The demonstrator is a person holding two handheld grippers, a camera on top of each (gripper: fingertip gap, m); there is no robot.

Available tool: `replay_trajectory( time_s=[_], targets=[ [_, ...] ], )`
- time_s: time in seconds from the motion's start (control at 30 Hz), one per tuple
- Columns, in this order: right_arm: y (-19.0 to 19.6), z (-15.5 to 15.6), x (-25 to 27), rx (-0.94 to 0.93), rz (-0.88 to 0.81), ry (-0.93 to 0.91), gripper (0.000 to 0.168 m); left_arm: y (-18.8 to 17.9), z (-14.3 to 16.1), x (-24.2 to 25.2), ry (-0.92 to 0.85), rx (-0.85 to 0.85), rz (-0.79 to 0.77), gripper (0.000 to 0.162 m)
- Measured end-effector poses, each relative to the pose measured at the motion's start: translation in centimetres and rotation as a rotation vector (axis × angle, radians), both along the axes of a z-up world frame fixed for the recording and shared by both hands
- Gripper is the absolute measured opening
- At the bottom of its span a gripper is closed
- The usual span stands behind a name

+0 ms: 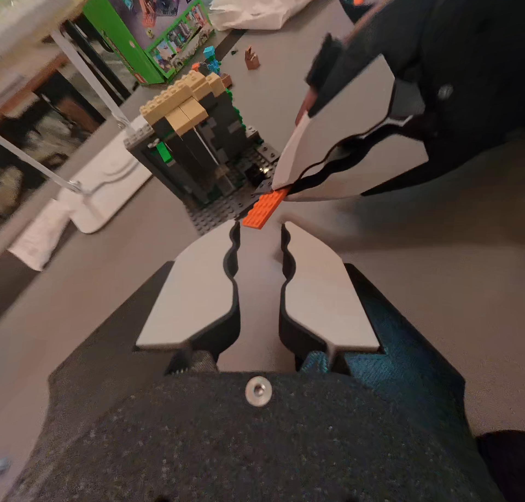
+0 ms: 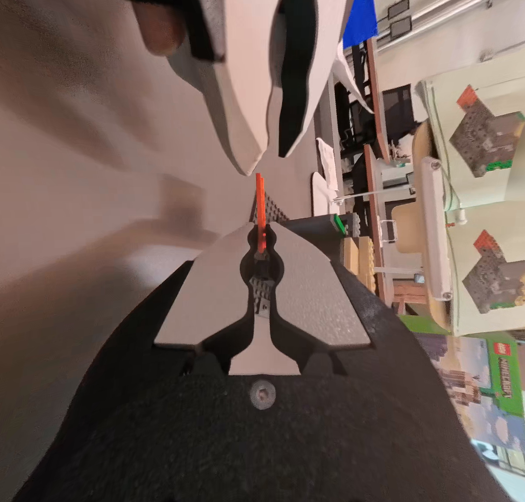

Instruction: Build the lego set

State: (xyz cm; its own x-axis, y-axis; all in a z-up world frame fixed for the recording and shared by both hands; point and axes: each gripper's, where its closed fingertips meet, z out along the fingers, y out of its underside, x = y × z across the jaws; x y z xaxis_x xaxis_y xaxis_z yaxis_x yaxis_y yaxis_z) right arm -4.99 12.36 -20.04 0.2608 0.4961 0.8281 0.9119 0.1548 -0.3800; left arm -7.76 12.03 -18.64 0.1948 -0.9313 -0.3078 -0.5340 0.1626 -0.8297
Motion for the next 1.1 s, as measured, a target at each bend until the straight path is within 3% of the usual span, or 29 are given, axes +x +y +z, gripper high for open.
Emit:
replay_trajectory(
  time_s=[0.27, 0.33, 0.5, 0.73, 1.1],
  targets=[
    [1.5, -0.8, -1.2, -0.045, -0.018, -0.027, 0.004, 2.1, -2.0, 0.3, 0.181, 0.24, -0.039, 0.017],
    [1.8, -0.8, -1.3, -0.042, -0.029, -0.028, 0.004, 2.5, -2.3, 0.3, 0.204, 0.278, -0.049, 0.007],
    [3.5, -0.7, -1.2, 0.0, -0.075, -0.029, 0.005, 4.2, -2.2, 0.4, 0.201, 0.369, -0.05, 0.006],
    [5.1, -2.2, -1.1, 0.0, -0.118, -0.056, 0.005, 6.4, -3.6, 0.7, 0.237, 0.373, -0.062, 0.006],
    [3.9, -3.3, -1.3, -0.156, -0.089, 0.027, 0.005, 7.3, -5.0, -0.2, 0.309, 0.311, -0.088, 0.007]
  ],
)
